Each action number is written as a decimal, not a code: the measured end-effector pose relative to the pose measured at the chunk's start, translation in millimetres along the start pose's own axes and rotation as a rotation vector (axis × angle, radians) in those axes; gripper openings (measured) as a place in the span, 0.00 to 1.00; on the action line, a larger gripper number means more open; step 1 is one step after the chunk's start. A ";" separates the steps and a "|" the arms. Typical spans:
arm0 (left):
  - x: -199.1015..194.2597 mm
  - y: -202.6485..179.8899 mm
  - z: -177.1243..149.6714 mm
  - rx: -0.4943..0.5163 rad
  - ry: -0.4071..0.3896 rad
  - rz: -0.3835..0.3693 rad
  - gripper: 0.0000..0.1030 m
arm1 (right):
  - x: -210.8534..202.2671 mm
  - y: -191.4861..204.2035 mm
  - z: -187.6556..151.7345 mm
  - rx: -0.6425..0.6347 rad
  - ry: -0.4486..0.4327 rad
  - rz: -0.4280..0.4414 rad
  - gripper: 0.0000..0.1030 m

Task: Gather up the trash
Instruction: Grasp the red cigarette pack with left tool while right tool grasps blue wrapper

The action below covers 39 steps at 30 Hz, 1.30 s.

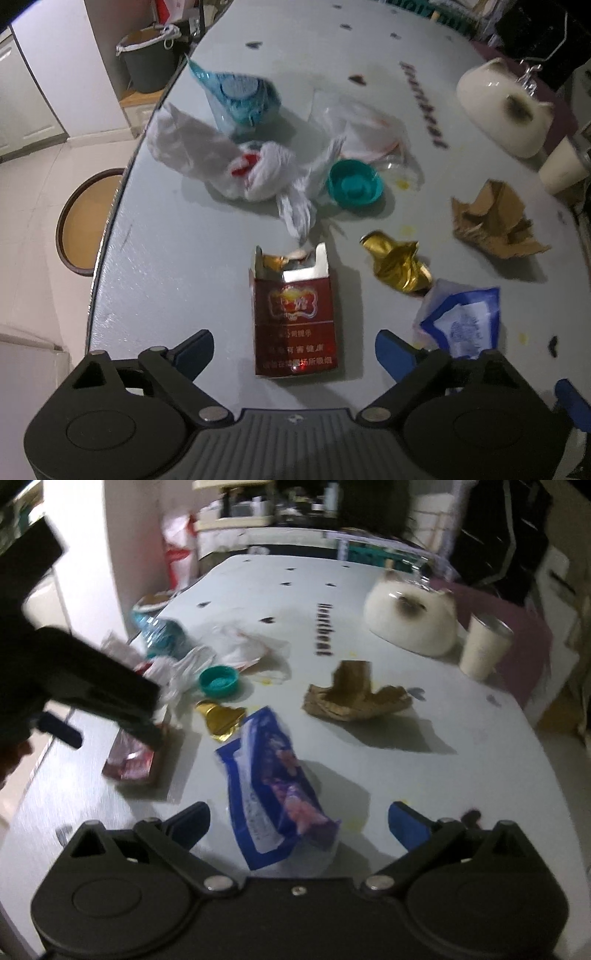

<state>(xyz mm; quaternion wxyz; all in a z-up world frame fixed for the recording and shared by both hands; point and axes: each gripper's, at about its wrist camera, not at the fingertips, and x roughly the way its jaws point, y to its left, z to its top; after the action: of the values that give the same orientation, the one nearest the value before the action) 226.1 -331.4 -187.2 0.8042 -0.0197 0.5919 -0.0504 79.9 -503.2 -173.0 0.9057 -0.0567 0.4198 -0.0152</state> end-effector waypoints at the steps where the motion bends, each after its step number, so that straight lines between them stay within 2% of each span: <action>1: 4.0 -0.8 -0.6 0.003 0.006 0.008 0.88 | 2.7 5.4 0.2 -0.037 0.003 -0.013 1.00; 5: 16.0 -1.5 -1.2 -0.012 0.025 0.036 0.81 | 11.8 28.2 -4.6 -0.210 -0.005 -0.060 0.98; 10: 27.6 -0.9 1.0 -0.029 0.032 0.049 0.73 | 28.7 53.3 -18.1 -0.404 0.004 -0.120 0.81; 12: 30.2 -1.0 0.1 -0.024 0.035 0.055 0.71 | 34.2 57.6 -23.2 -0.456 -0.002 -0.176 0.68; 14: 29.0 -2.7 -0.3 -0.002 0.020 0.047 0.67 | 37.3 55.7 -24.5 -0.464 0.005 -0.196 0.62; 16: 26.8 -2.1 0.2 0.013 0.001 0.022 0.56 | 35.6 51.2 -20.8 -0.434 0.010 -0.187 0.55; 18: 25.4 0.2 0.9 0.013 -0.003 0.006 0.55 | 32.1 46.2 -16.1 -0.392 0.013 -0.169 0.38; 21: 22.9 4.9 -1.4 0.016 -0.010 -0.018 0.53 | 28.6 34.9 -5.4 -0.279 0.032 -0.109 0.27; 24: 16.9 9.8 -5.6 0.031 -0.025 -0.031 0.53 | 23.4 26.1 3.0 -0.182 0.046 -0.048 0.22; 29: -0.3 17.2 -12.9 0.078 -0.076 -0.050 0.53 | 14.6 13.1 15.1 -0.026 0.065 0.048 0.21; 39: -43.6 39.2 -30.8 0.116 -0.180 -0.048 0.53 | -10.6 14.2 39.0 0.060 0.036 0.118 0.20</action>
<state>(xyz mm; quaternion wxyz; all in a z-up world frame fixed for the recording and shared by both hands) 186.1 -287.1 -158.6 0.8524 0.0085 0.5128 -0.1019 102.5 -484.8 -141.7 0.8987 -0.0042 0.4379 0.0245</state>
